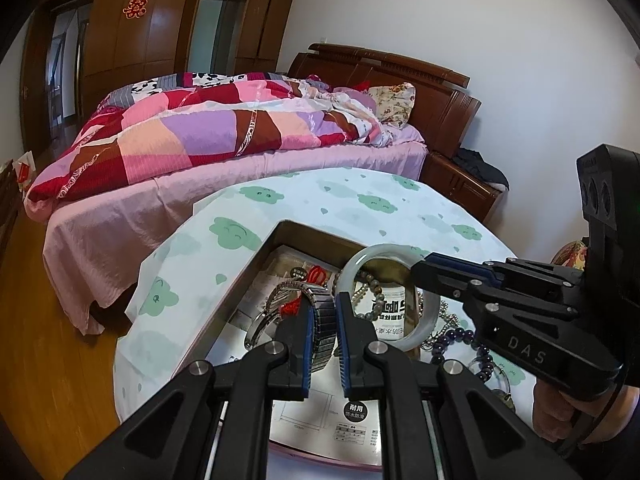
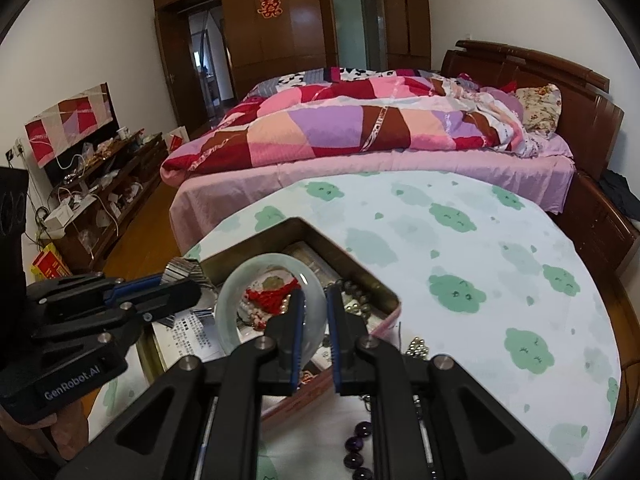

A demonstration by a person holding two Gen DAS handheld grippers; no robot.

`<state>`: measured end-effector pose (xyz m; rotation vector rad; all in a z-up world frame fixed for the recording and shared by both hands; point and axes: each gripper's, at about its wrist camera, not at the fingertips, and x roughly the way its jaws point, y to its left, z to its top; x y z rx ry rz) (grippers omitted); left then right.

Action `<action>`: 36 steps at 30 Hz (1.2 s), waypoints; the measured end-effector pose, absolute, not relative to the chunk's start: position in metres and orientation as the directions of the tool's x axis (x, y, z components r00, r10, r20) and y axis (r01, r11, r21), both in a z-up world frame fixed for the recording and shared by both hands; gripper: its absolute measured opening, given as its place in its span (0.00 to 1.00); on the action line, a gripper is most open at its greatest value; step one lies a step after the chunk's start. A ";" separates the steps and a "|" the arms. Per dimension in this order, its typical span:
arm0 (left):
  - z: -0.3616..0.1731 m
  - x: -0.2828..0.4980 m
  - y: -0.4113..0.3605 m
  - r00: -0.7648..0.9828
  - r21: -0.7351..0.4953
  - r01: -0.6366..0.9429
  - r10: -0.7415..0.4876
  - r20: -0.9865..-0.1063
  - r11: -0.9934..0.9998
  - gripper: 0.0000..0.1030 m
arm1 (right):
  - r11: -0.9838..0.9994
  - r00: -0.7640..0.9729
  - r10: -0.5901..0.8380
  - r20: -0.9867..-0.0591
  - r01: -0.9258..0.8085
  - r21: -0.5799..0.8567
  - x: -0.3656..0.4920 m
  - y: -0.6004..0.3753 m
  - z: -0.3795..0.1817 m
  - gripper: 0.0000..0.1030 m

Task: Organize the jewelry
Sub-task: 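Carry the watch and bangle into the pink tin and open both tools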

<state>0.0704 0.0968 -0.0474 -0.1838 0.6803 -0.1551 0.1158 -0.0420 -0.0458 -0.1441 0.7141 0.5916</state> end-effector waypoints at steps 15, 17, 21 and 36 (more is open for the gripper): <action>-0.065 0.078 0.098 0.746 -0.201 0.071 -0.186 -0.640 0.977 0.09 | 0.821 0.565 0.447 -0.693 -0.566 0.068 0.118 -0.027 -0.066 0.13; -0.066 0.078 0.098 0.746 -0.196 0.069 -0.181 -0.641 0.978 0.09 | 0.822 0.563 0.446 -0.696 -0.565 0.069 0.119 -0.027 -0.068 0.13; -0.070 0.079 0.097 0.742 -0.185 0.071 -0.176 -0.647 0.980 0.09 | 0.824 0.557 0.439 -0.705 -0.562 0.070 0.120 -0.026 -0.073 0.13; -0.089 0.087 0.095 0.709 -0.169 0.070 -0.169 -0.685 0.983 0.08 | 0.828 0.541 0.422 -0.728 -0.557 0.066 0.124 -0.023 -0.086 0.14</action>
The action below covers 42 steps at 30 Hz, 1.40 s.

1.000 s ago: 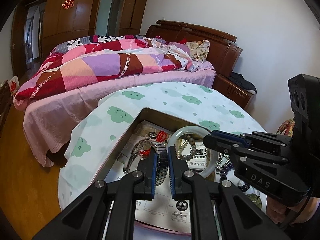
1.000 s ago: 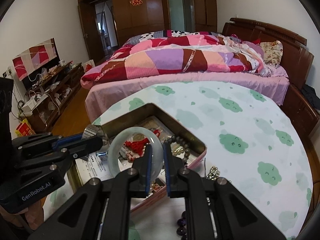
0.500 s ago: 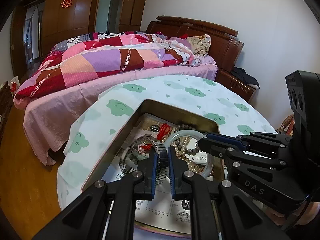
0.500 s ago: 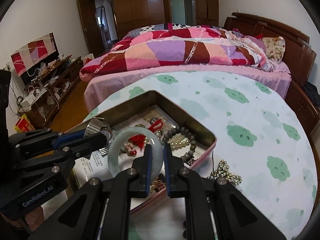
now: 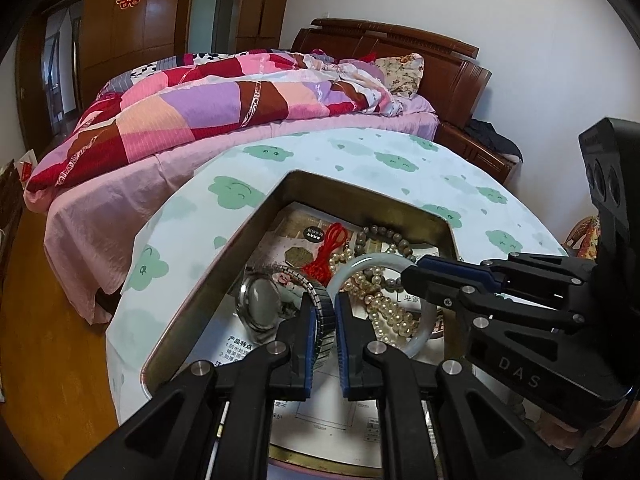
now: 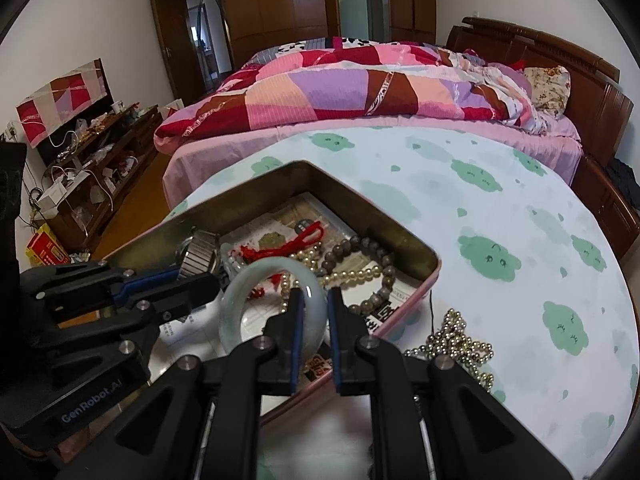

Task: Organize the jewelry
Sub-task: 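Carry the watch and bangle into the pink tin and open both tools, then move both open tools back over the remaining jewelry on the cloth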

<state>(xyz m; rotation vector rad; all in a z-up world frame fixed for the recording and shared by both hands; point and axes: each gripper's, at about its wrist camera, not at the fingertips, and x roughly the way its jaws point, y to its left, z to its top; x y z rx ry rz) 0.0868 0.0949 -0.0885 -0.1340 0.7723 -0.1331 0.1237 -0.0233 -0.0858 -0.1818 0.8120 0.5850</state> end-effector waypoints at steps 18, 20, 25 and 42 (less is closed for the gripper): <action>-0.074 0.077 0.088 0.744 -0.089 0.059 -0.103 -0.660 0.994 0.62 | 0.828 0.541 0.449 -0.711 -0.551 0.103 0.123 -0.035 -0.078 0.29; -0.074 0.077 0.090 0.741 -0.100 0.053 -0.106 -0.664 0.994 0.62 | 0.831 0.550 0.451 -0.703 -0.546 0.106 0.122 -0.041 -0.075 0.37; -0.077 0.081 0.087 0.729 -0.087 0.040 -0.088 -0.678 0.995 0.63 | 0.846 0.576 0.438 -0.691 -0.524 0.099 0.119 -0.053 -0.069 0.52; -0.066 0.064 0.057 0.769 -0.025 0.047 -0.052 -0.638 0.999 0.63 | 0.931 0.640 0.312 -0.702 -0.353 0.092 0.110 -0.149 -0.078 0.57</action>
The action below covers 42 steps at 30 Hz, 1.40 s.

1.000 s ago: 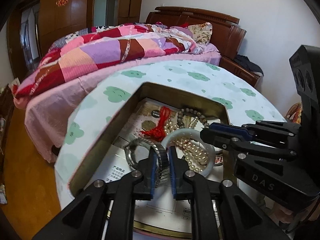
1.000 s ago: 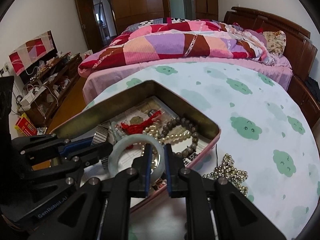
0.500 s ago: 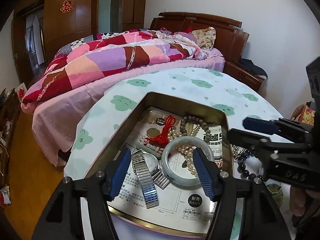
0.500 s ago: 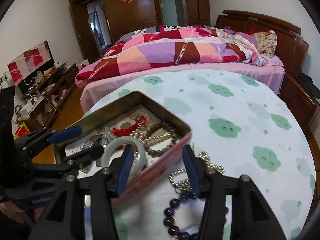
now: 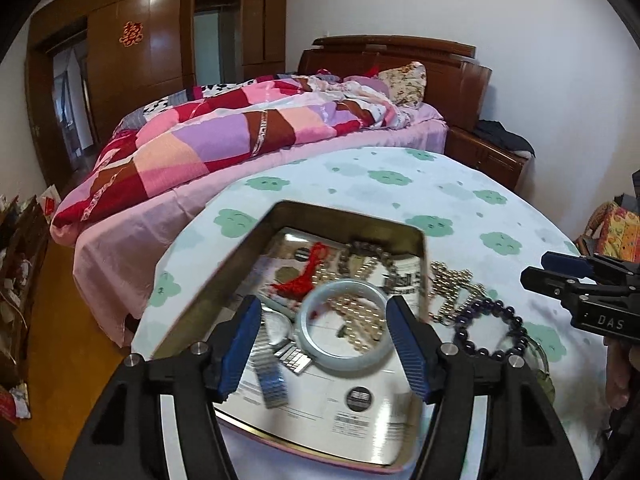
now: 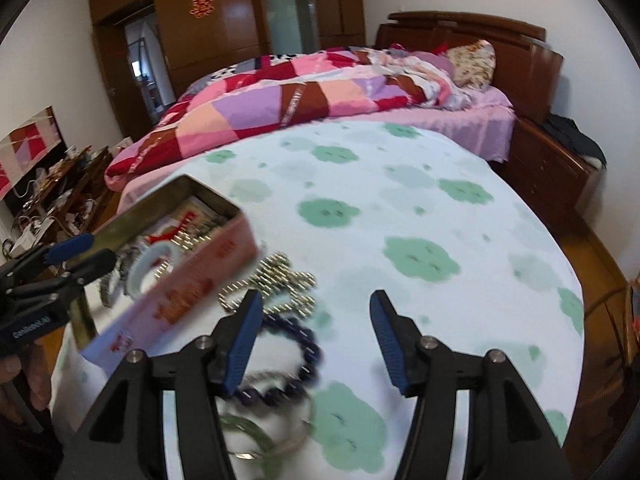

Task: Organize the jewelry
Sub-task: 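Move both open tools back over the remaining jewelry on the cloth, then grasp the gold bead necklace with the right tool while the left tool grasps the purple bead bracelet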

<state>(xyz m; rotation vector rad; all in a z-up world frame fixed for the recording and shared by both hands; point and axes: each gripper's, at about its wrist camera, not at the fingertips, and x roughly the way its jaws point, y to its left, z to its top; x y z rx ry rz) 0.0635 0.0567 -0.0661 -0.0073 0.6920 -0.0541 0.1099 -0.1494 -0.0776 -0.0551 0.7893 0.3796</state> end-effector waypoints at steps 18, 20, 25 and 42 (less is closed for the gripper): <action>-0.067 0.076 0.036 0.754 0.028 0.020 0.003 -0.657 0.999 0.63 | 0.891 0.555 0.337 -0.761 -0.449 0.068 0.143 -0.120 -0.095 0.57; -0.067 0.083 0.039 0.751 0.020 0.014 0.003 -0.660 1.000 0.63 | 0.881 0.534 0.339 -0.774 -0.469 0.062 0.149 -0.110 -0.099 0.57; -0.067 0.091 0.043 0.747 -0.008 0.008 -0.011 -0.665 1.000 0.63 | 0.869 0.495 0.309 -0.812 -0.495 0.029 0.159 -0.093 -0.114 0.56; -0.060 0.076 -0.019 0.744 0.022 0.203 -0.139 -0.654 0.979 0.63 | 0.963 0.675 0.207 -0.708 -0.268 0.025 0.121 -0.184 -0.081 0.11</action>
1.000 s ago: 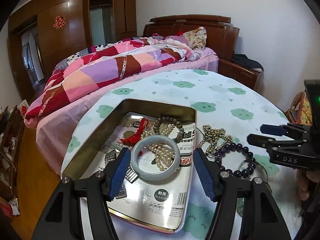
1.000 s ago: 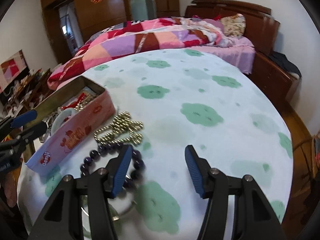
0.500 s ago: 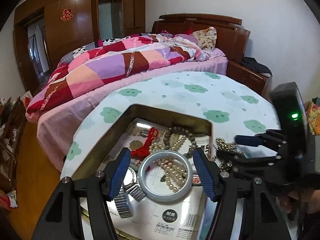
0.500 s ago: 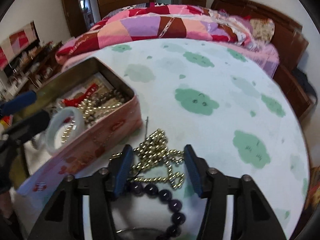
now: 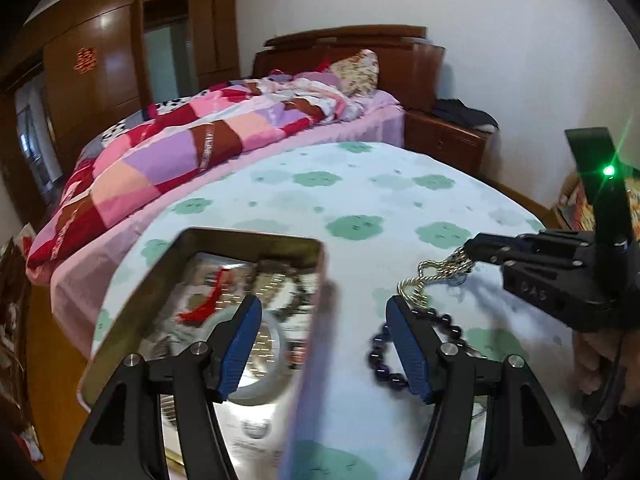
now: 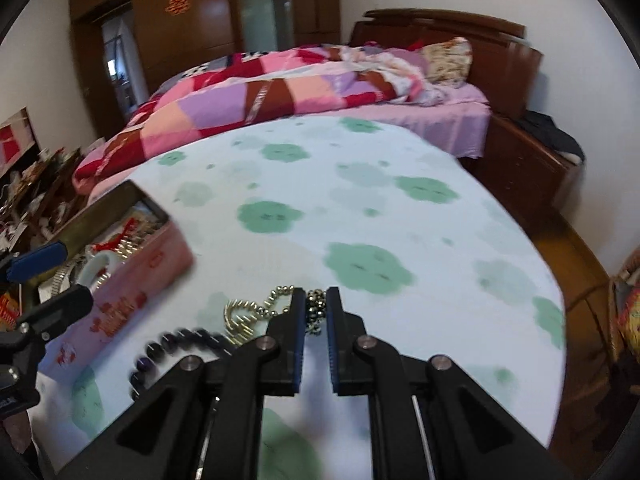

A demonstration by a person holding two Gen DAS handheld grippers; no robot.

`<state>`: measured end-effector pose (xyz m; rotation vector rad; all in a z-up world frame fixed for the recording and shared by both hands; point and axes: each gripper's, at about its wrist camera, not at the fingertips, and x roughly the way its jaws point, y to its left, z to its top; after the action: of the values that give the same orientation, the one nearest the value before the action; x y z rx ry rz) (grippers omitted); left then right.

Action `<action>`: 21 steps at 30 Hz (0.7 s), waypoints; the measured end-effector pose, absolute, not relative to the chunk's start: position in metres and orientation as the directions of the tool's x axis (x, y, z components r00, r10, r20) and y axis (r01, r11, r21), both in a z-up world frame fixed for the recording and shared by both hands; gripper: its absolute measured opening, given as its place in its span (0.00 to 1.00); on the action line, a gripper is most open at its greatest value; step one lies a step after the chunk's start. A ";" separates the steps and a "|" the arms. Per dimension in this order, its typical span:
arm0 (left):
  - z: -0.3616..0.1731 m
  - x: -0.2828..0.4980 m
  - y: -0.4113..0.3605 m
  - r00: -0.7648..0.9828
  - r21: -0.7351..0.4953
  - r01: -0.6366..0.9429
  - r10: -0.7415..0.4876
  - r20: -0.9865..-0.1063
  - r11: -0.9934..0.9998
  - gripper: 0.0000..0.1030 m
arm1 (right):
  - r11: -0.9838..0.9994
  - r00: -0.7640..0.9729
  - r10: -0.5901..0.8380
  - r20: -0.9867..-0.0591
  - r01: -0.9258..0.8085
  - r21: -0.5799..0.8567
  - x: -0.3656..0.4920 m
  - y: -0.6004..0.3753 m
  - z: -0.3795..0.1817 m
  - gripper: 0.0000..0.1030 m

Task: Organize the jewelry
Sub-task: 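Grasp the gold bead necklace with the right tool while the left tool grasps the purple bead bracelet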

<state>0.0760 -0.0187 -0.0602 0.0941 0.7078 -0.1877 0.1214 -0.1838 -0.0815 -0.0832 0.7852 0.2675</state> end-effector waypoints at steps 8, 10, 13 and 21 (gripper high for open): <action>-0.077 0.076 -0.052 0.663 0.011 0.282 -0.187 -0.724 0.959 0.43 | 0.977 0.667 0.173 -0.725 -0.212 0.039 0.113 -0.211 -0.097 0.11; -0.082 0.077 -0.056 0.643 0.012 0.282 -0.180 -0.744 0.959 0.42 | 0.974 0.670 0.185 -0.719 -0.221 0.044 0.109 -0.211 -0.097 0.11; -0.089 0.081 -0.061 0.617 0.007 0.289 -0.181 -0.766 0.957 0.31 | 0.970 0.669 0.195 -0.717 -0.240 0.040 0.105 -0.207 -0.099 0.11; -0.103 0.102 -0.073 0.588 0.050 0.296 -0.141 -0.797 0.954 0.21 | 0.968 0.659 0.220 -0.720 -0.236 0.080 0.106 -0.213 -0.103 0.11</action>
<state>0.1020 -0.0725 -0.1030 0.1844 0.9084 -0.2562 0.1059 -0.2129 -0.1029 -0.0211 0.8117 0.2583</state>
